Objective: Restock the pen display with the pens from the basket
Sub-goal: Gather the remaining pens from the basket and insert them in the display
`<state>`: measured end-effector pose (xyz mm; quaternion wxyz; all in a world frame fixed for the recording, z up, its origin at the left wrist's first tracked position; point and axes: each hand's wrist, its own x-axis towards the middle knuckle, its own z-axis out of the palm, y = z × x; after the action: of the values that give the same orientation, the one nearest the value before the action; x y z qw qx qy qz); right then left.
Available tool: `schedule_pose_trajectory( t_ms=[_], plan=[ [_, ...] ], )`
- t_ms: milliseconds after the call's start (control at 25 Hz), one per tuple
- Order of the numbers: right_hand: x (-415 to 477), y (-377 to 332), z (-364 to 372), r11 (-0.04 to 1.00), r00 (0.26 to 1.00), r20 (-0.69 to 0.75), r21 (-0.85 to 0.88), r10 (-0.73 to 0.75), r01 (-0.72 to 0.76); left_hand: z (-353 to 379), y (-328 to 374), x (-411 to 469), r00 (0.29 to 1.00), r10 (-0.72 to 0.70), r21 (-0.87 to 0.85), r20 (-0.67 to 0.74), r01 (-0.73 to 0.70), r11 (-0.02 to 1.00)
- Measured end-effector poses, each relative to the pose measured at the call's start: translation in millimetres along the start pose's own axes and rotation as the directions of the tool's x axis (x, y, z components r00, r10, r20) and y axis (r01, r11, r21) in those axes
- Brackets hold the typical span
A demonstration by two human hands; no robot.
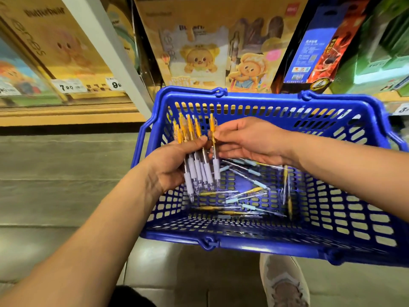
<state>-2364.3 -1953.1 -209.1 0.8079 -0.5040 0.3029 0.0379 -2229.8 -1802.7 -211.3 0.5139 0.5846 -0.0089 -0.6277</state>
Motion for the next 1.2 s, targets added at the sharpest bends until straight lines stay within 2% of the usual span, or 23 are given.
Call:
schedule_pose_trajectory(
  t_ms=[160,320,560,840,1040,1200],
  plan=[
    [-37,-40,5,1.000,0.997,-0.077,-0.008,-0.002,0.001,35,25,-30,0.999,-0.032,-0.082,0.009,0.033,0.996],
    [-105,-89,32,0.999,0.992,-0.123,0.003,0.033,-0.032,70,60,-100,0.997,-0.076,-0.146,0.007,0.076,0.986],
    [-234,-209,123,1.000,0.974,-0.224,-0.003,0.017,-0.019,118,136,-276,0.999,-0.053,-0.147,0.015,0.054,0.988],
    [-393,-344,240,0.997,0.965,-0.262,0.073,-0.004,0.024,166,227,-496,0.996,0.064,-0.178,0.053,-0.054,0.983],
    [-512,-420,313,0.996,0.947,-0.311,0.019,-0.078,0.089,208,276,-631,0.988,0.107,-0.105,0.107,-0.096,0.990],
    [-594,-455,340,0.987,0.928,-0.345,0.021,-0.144,0.161,251,294,-703,0.980,0.105,-0.047,0.167,-0.098,0.994]
  ],
)
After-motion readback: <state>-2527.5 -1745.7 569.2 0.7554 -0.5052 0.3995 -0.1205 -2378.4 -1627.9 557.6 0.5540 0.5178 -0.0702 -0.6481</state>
